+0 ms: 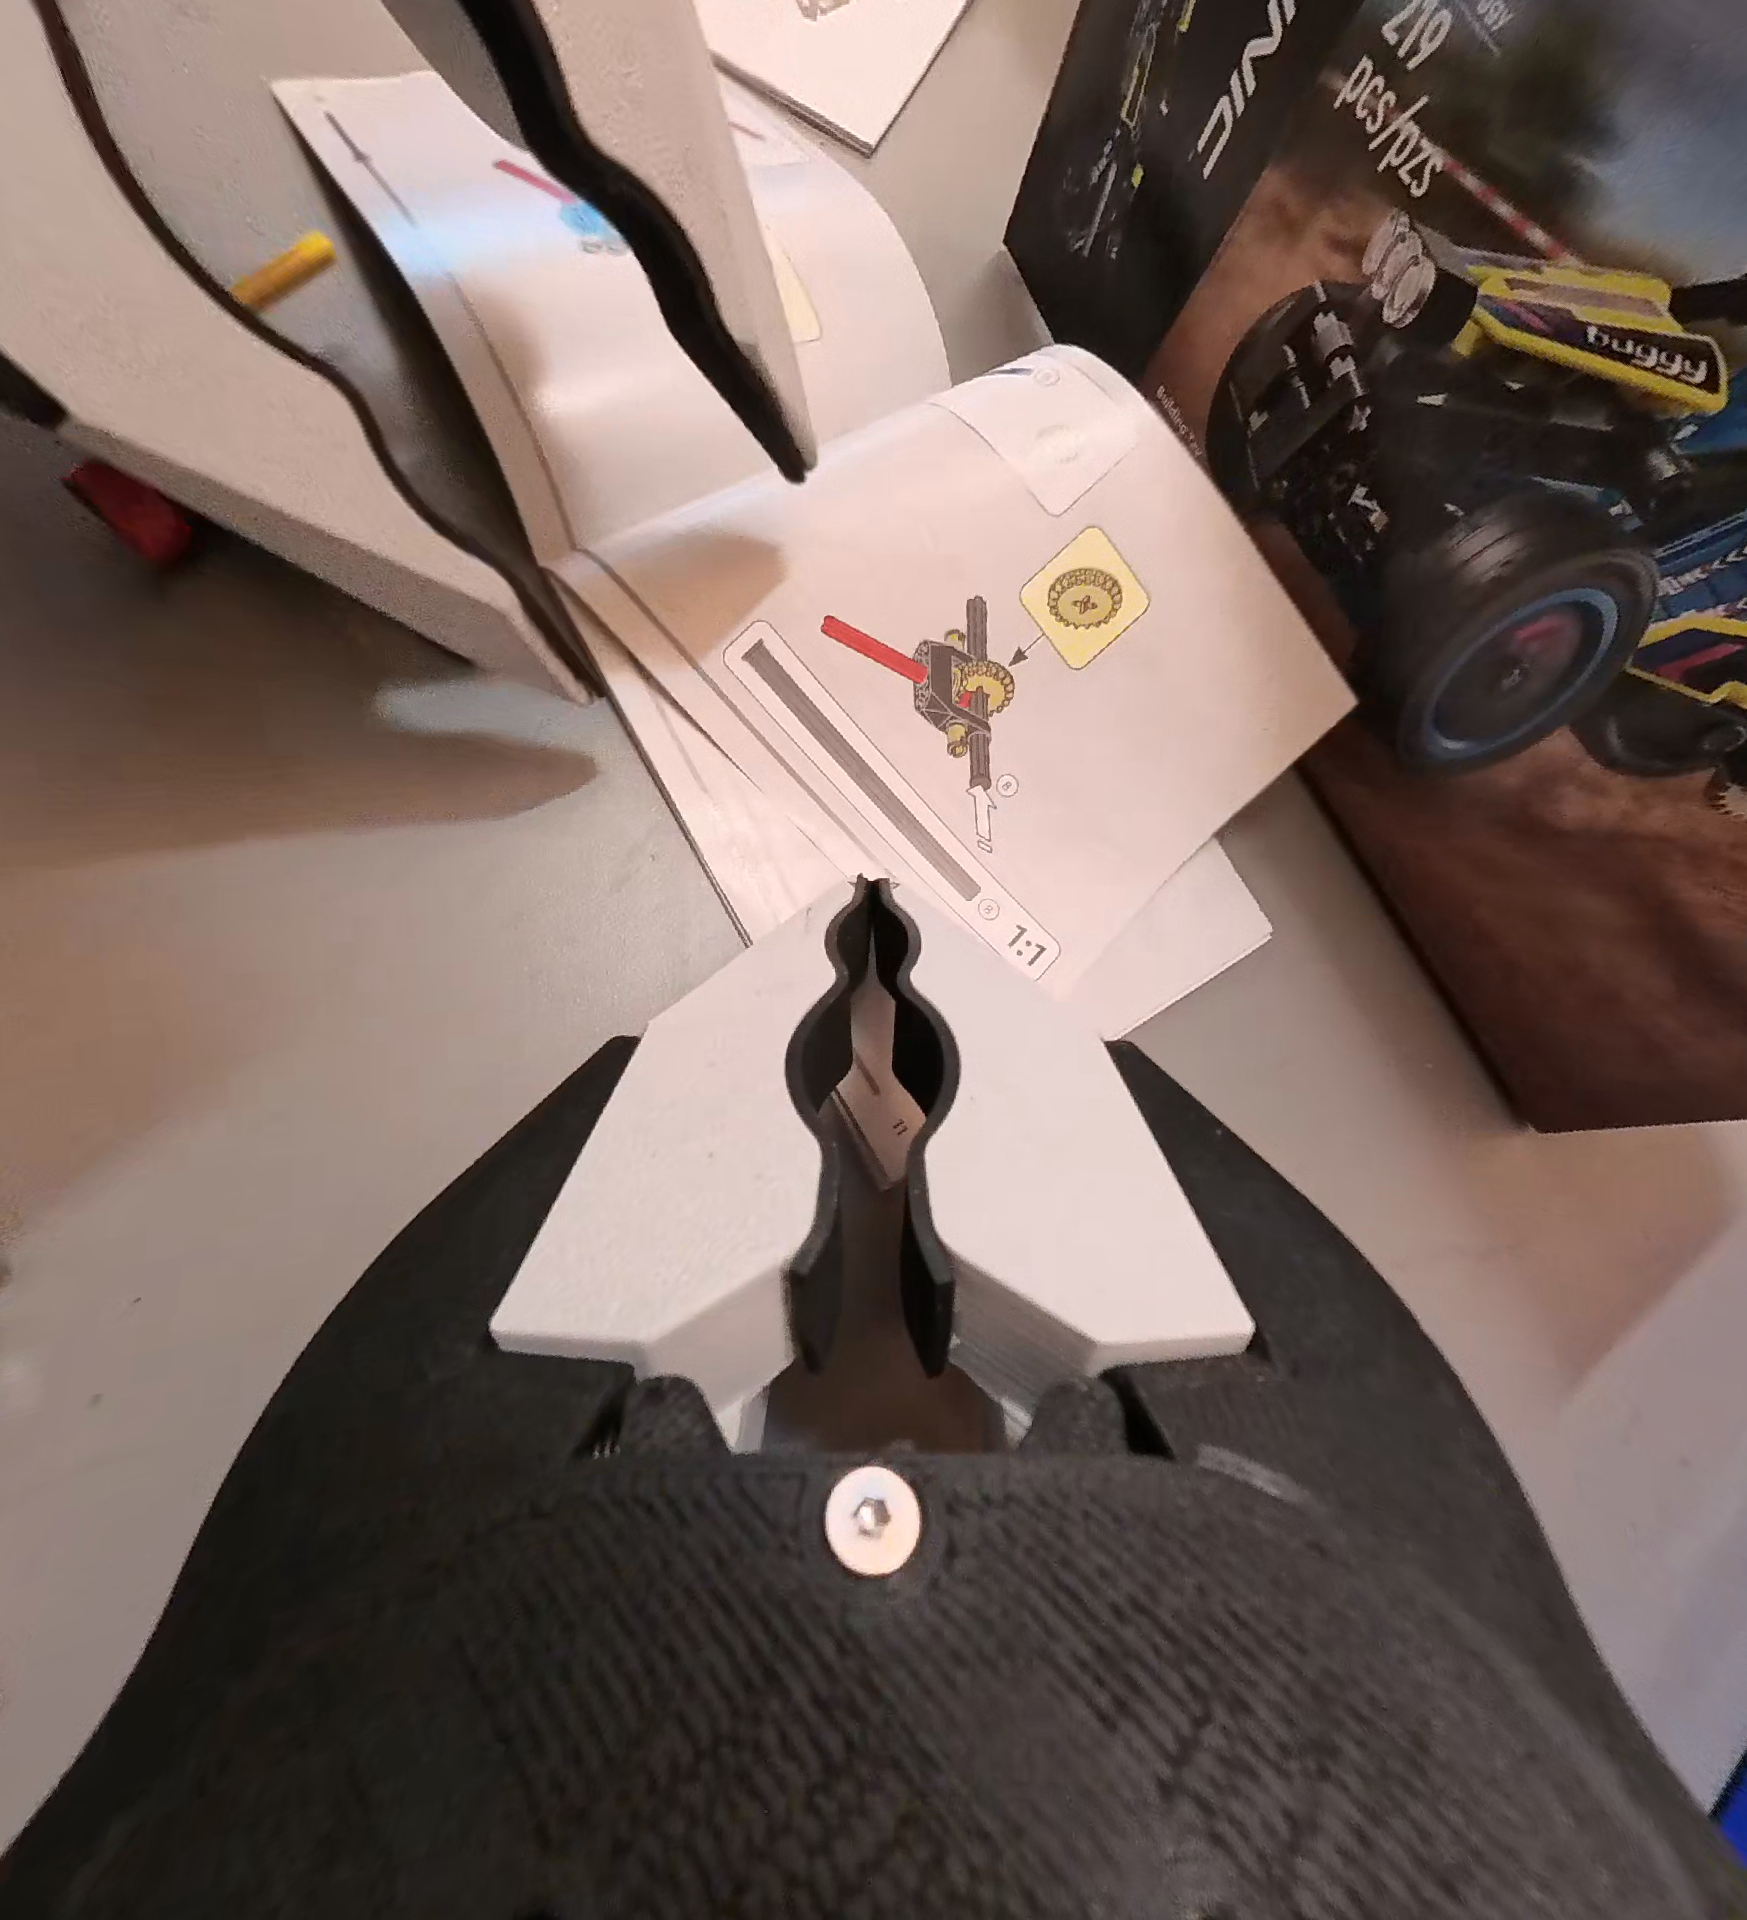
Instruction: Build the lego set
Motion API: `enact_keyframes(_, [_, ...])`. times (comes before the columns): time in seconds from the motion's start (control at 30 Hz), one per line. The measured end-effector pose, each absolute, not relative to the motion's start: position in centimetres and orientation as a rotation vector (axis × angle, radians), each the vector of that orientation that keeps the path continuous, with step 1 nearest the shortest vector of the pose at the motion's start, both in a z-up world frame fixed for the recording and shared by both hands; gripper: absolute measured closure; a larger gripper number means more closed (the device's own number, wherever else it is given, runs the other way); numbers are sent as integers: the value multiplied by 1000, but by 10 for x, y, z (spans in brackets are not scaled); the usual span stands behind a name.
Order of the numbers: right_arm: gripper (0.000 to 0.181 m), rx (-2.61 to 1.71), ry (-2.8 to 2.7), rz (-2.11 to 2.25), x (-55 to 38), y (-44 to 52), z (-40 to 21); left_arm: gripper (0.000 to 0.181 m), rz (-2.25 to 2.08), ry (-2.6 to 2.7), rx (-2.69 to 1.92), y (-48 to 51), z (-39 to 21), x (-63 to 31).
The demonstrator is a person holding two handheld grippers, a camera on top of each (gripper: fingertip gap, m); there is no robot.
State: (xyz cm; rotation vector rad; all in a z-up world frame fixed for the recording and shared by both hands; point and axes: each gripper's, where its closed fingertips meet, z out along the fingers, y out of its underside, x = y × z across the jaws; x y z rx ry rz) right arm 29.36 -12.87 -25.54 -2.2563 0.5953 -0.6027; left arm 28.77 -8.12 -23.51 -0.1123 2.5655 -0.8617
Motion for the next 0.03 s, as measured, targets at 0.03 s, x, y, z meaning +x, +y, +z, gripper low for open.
enact_keyframes(0.03, [181,-2257,595,-606,294,-129,-255,135,-829,2552,-104,-81,-237,289])
